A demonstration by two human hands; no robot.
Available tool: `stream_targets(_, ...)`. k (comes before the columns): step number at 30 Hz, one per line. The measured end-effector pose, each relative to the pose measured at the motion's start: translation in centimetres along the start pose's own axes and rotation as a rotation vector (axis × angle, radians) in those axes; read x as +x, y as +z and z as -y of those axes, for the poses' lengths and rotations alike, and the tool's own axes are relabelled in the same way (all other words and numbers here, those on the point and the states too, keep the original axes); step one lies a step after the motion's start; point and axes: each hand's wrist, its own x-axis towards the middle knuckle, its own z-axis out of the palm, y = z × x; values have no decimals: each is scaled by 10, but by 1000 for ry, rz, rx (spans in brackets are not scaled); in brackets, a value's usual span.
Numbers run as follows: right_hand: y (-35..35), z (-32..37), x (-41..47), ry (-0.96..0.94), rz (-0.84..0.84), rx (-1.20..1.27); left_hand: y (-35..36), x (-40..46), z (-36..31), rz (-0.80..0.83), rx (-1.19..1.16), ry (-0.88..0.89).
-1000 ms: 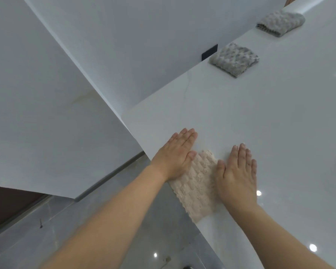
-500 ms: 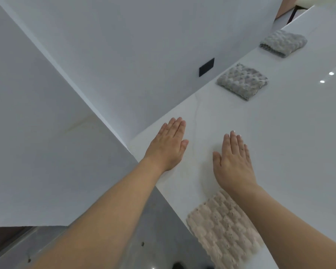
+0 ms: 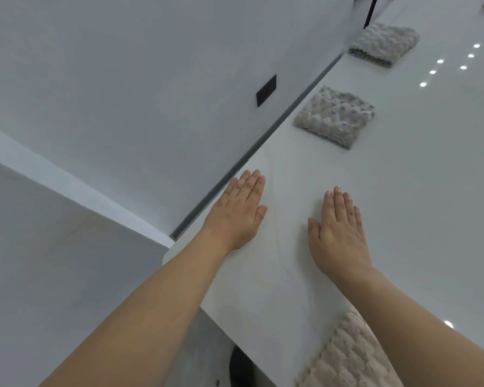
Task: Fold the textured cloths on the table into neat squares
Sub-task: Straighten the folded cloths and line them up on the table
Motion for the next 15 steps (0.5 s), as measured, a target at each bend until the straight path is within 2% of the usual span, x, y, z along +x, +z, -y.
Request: stream_targets(15, 3, -9, 60, 208, -101, 85, -5, 94, 29, -32, -132, 134)
